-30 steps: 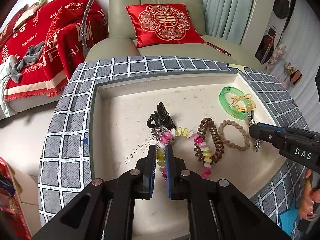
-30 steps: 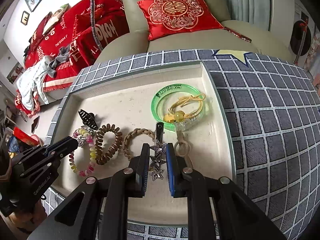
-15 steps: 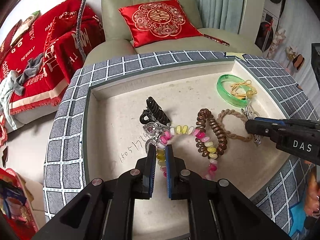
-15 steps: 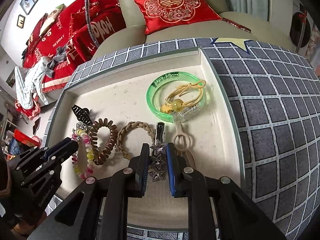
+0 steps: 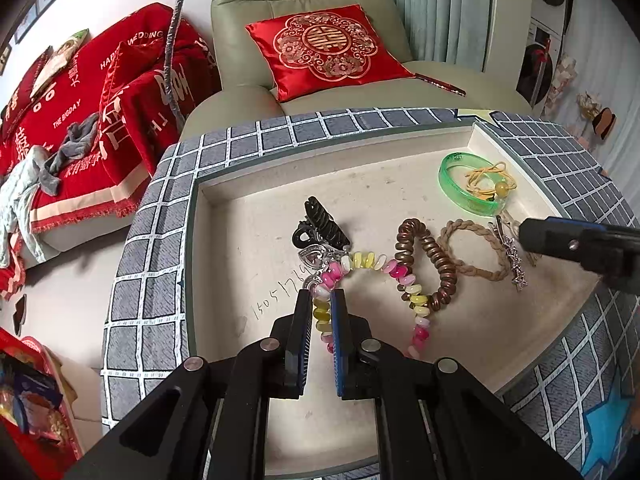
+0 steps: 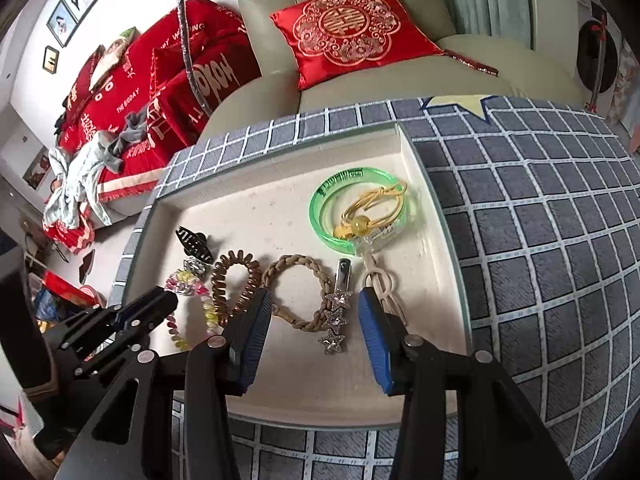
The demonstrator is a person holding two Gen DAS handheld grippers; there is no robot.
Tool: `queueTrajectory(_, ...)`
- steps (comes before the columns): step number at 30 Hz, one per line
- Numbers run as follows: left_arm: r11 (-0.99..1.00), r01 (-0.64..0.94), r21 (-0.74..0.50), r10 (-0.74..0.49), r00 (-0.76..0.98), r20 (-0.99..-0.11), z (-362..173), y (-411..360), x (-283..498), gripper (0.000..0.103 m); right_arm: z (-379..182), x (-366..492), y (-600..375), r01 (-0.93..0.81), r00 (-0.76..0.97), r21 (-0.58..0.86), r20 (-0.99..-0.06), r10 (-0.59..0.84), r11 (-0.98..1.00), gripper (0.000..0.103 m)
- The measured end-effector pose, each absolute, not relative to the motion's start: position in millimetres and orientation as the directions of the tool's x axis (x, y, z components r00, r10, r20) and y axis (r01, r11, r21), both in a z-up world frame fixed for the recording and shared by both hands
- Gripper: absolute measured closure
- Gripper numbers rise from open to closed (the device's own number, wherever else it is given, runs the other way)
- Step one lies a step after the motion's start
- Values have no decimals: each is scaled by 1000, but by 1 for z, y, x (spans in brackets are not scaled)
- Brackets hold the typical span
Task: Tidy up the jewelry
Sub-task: 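Lower the star keychain into the tray and open the right tool while the left releases the beaded bracelet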
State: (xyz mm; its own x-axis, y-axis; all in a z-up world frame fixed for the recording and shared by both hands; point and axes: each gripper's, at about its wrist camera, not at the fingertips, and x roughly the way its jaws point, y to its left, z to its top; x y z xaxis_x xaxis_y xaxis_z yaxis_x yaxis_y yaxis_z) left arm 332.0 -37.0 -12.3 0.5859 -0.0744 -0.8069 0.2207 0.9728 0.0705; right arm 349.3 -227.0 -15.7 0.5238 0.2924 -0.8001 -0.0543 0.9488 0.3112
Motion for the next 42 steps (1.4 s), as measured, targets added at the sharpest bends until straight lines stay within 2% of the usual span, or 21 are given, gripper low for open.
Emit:
queueTrajectory(27,973,226,-40,-159,544,-824,-6,-31,341,79,-1,338,-236,-38,543,272,-802,249,961,54)
queueTrajectory(28,974,224,-44,-162,542,-825,-6,-30,341,64,1,338,-237,-39,544,266,-803,244,963,54)
queueTrajectory(29,974,220,-44,-160,542,-825,-6,-30,341,37,2,338,-238,-38,545,261,-804,239,965,54)
queueTrajectory(30,978,204,-40,-148,551,-821,-5,-28,341,0,2,338,-239,-36,546,259,-804,236,965,54)
queueTrajectory(32,981,192,-29,-139,592,-794,1,-26,339,0,3,338,-241,-32,546,257,-805,232,966,54)
queueTrajectory(42,978,208,-26,-145,580,-802,4,-30,339,0,-1,340,-242,-21,522,235,-827,211,972,52)
